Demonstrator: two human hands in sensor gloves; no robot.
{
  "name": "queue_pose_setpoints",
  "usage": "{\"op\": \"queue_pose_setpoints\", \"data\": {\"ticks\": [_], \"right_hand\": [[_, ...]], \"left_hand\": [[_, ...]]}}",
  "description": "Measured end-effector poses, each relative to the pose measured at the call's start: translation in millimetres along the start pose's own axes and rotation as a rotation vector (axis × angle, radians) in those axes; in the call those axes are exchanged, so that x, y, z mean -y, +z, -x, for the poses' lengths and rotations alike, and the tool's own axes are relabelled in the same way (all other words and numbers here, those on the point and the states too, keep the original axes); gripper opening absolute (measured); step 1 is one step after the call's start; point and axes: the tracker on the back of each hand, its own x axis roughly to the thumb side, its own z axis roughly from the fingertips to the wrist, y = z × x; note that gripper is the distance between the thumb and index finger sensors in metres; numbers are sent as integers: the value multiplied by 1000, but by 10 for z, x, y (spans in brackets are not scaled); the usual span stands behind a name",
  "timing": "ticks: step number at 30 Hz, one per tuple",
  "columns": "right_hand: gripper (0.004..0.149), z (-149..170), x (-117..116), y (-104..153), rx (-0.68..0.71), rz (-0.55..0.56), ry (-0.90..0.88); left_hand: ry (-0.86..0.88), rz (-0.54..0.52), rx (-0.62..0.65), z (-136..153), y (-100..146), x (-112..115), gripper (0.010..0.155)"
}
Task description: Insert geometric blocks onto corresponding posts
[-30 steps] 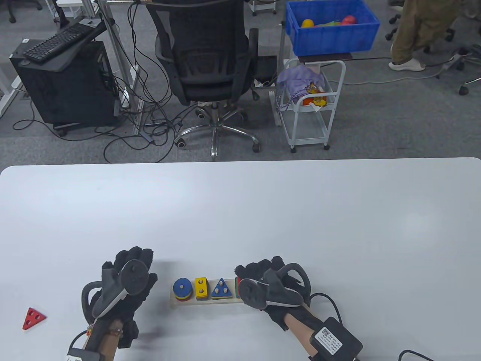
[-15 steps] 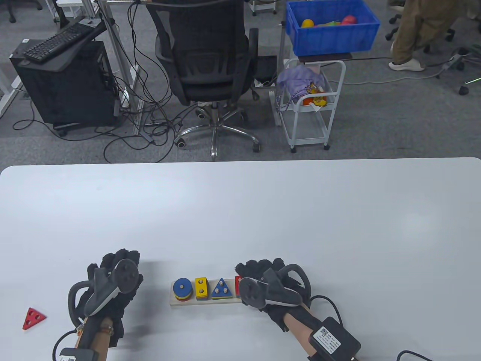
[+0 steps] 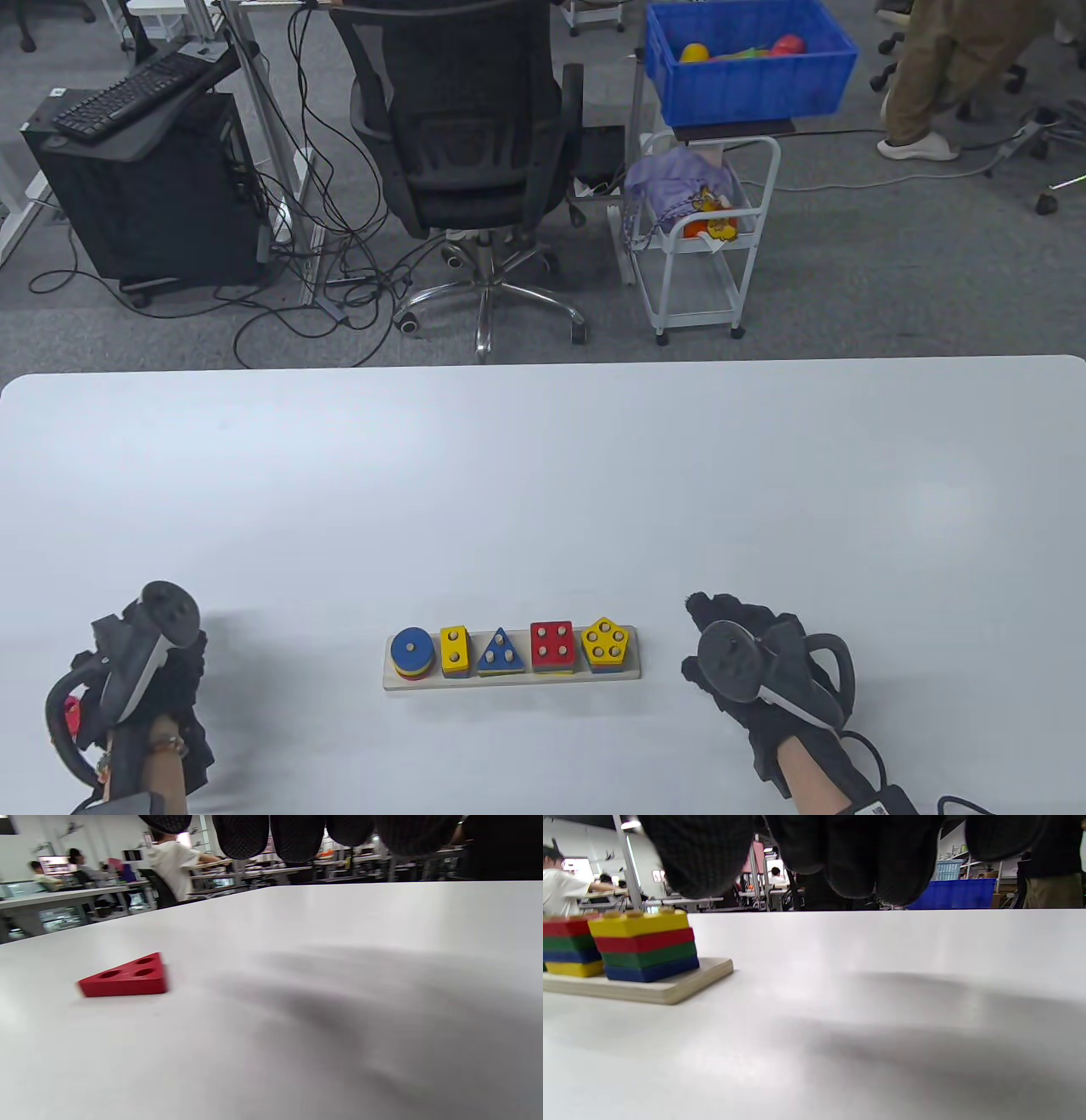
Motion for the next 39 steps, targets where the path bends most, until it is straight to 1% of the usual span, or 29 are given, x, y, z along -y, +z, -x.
{"op": "queue_pose_setpoints", "data": {"ticks": [3, 5, 7, 10, 13, 16, 18, 22, 26, 29, 31, 33, 36, 38, 39], "right_hand": [[67, -13, 18, -3, 8, -1, -11], [65, -44, 1, 2, 25, -5, 4], [63, -76, -24, 0, 36, -20, 19], [62, -105, -45, 1, 46, -39, 24], [62, -133, -63, -2, 55, -48, 23], [61, -155, -85, -4, 63, -63, 27], [61, -164, -93, -4, 67, -69, 30], [61, -173, -96, -3, 69, -79, 34], [61, -171, -89, -1, 64, -84, 32], [60, -159, -86, -2, 59, -83, 30], [61, -153, -85, -5, 56, -81, 29], [60, -146, -83, -7, 54, -80, 26], [61, -142, -78, -7, 54, -79, 24], [60, -139, -68, -7, 54, -76, 21], [60, -138, -59, -6, 55, -73, 19]], "left_hand": [[41, 83, -173, 237, -96, 71, 69], [82, 168, -286, 388, -158, 158, 72], [101, 187, -373, 486, -197, 236, 74], [90, 223, -434, 559, -227, 303, 74], [93, 213, -442, 554, -244, 351, 72], [20, 228, -439, 482, -281, 422, 70], [-25, 176, -425, 452, -285, 419, 66], [-29, 168, -419, 447, -283, 426, 65], [-10, 152, -406, 476, -278, 437, 67], [23, 126, -387, 446, -237, 390, 68], [63, 107, -348, 392, -205, 338, 69], [96, 52, -264, 291, -144, 232, 70], [161, 0, -138, 121, -45, 100, 70], [207, -46, -28, -56, 57, -9, 70], [226, -68, 73, -182, 126, -75, 71]]}}
